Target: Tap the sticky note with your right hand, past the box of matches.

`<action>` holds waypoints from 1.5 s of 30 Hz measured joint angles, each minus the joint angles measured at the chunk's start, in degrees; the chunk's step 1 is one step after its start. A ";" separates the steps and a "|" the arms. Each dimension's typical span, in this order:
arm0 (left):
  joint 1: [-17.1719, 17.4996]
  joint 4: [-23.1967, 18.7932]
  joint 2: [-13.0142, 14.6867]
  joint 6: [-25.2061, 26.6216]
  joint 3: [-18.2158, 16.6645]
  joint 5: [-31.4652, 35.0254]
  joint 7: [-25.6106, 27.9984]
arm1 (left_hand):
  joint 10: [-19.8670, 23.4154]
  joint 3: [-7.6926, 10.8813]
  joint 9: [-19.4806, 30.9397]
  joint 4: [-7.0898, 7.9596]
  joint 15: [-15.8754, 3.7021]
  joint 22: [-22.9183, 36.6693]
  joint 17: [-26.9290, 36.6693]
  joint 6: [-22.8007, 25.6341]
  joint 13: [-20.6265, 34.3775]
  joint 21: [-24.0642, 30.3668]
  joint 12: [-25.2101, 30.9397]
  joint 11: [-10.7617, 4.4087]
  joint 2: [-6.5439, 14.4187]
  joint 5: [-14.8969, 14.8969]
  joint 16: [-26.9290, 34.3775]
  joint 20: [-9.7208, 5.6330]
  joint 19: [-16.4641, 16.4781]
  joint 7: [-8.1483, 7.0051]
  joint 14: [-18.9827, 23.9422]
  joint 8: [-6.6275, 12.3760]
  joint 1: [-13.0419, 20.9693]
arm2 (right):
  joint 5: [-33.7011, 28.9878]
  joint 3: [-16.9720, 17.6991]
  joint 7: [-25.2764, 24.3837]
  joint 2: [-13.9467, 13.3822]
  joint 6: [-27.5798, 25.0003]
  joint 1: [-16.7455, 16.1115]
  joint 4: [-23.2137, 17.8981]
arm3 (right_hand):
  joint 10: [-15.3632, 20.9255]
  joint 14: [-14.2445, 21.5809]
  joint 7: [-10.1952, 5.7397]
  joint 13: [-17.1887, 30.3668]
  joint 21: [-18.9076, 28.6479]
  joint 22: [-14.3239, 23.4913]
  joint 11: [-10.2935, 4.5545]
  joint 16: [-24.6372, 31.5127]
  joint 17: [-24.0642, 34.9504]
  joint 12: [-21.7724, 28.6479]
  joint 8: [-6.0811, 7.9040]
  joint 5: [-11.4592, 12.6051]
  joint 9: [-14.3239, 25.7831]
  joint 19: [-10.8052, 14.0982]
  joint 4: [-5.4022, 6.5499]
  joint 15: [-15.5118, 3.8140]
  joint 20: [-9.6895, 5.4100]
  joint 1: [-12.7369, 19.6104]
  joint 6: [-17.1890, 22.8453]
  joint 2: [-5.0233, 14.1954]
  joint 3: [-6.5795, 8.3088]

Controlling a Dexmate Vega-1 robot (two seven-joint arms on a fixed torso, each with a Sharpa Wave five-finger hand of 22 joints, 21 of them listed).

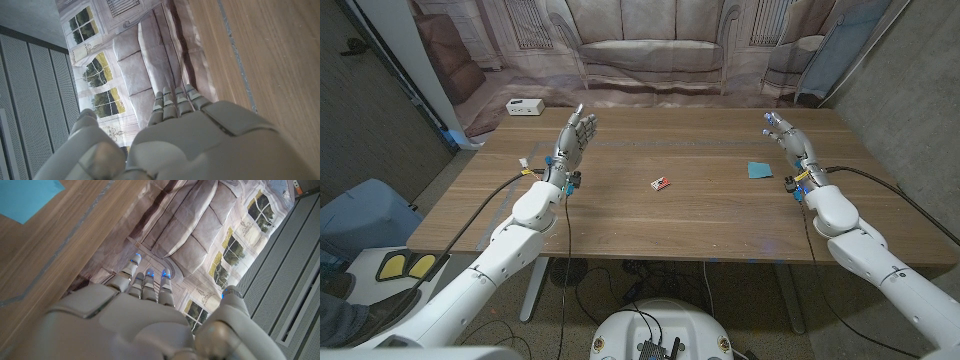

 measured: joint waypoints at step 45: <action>-2.62 1.48 -1.16 -1.27 1.82 2.63 -0.85 | 1.20 0.01 -0.01 -0.35 0.00 -0.01 0.00 1.42 0.01 -0.73 0.00 -0.60 0.29 0.00 0.00 -0.08 0.47 0.43 1.23 0.00 0.29 | -21.78 -2.46 -16.16 -7.18 -22.12 -2.40 -8.82 | -4.85 -5.38 -1.51 0.00 -3.17 -0.01 -1.12 -3.41 0.01 -3.33 -1.43 0.00 0.02 -6.80 -0.07 -1.23 -1.62 0.87 -1.38 0.87 -0.39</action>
